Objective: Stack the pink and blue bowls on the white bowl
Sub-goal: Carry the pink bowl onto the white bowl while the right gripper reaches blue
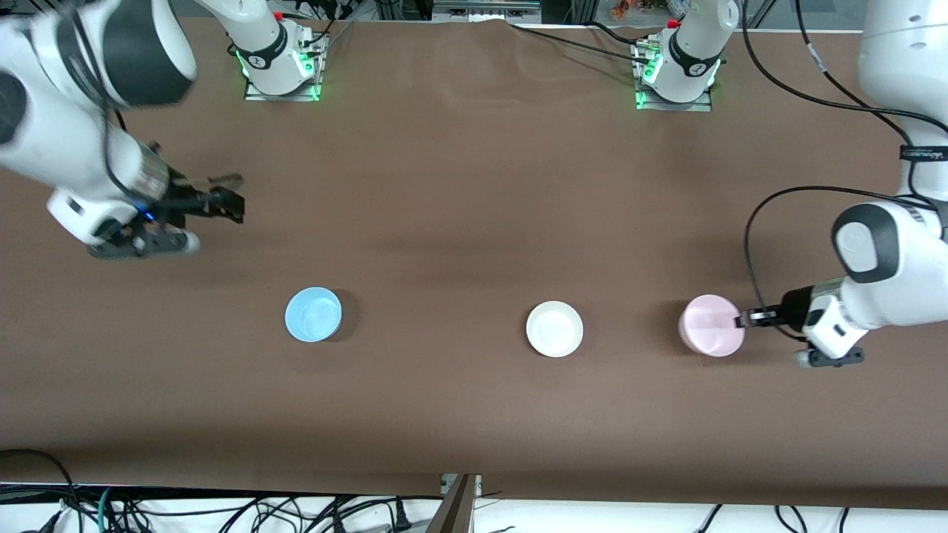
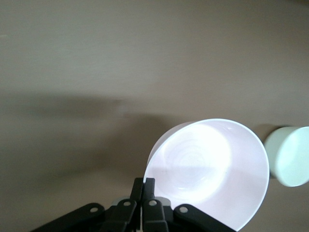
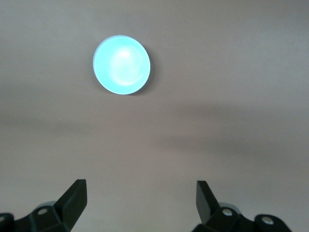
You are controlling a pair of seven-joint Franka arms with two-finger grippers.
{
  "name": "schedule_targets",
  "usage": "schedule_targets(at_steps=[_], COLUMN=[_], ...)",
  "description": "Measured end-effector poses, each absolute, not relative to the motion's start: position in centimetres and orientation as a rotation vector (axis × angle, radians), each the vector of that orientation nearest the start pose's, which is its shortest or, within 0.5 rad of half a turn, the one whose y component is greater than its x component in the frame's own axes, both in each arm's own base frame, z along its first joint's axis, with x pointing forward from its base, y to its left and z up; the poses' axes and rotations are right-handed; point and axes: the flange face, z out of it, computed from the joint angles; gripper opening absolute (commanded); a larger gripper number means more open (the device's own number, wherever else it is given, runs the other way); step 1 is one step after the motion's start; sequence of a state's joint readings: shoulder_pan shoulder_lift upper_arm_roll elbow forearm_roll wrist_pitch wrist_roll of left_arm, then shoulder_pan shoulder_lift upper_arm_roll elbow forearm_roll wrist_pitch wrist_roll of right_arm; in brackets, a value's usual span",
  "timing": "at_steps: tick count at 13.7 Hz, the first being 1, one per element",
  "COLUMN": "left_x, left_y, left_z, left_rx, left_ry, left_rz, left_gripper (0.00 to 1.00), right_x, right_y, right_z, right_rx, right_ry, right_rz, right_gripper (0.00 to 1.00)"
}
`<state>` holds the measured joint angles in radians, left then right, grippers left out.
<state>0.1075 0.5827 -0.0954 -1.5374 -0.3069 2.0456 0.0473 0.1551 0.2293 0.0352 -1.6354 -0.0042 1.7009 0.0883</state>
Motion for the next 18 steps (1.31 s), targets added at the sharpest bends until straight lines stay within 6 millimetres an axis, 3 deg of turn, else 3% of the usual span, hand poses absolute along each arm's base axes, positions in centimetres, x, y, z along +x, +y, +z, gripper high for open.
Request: schedule_targets(at_steps=[4,7,10,12,15,18], left_x=[69.5,68.6,68.1,68.0,67.9,68.1], left_y=[-14.1,-21.3,-24.2,-24.8,-24.9,-25.1], left_z=[31.6,29.5,27.3,26.4,25.8,25.1], left_rx=[-3.444,-3.375,-3.371,-3.377,-3.376,-3.384], left_ry=[-0.228,-0.181,-0.130,-0.120,-0.120,-0.128], left_rz=[0.147,0.117,0.142,0.149,0.160,0.129], left_gripper=[0.00,0.00,0.00,0.00,0.00,0.00], right_x=[61.8,63.7,64.9,65.7,66.4,66.3], right_y=[11.6,12.0,12.2,11.8,11.7,12.0], right_z=[41.9,35.8,28.9,25.7,23.1,21.7], right_rx=[-3.167,-3.157,-3.146,-3.141,-3.136,-3.133], right_ry=[-0.183,-0.230,-0.258,-0.245,-0.241,-0.247], right_rz=[0.315,0.235,0.130,0.076,0.047,0.054], right_gripper=[1.00,1.00,0.96,0.86,0.66,0.42])
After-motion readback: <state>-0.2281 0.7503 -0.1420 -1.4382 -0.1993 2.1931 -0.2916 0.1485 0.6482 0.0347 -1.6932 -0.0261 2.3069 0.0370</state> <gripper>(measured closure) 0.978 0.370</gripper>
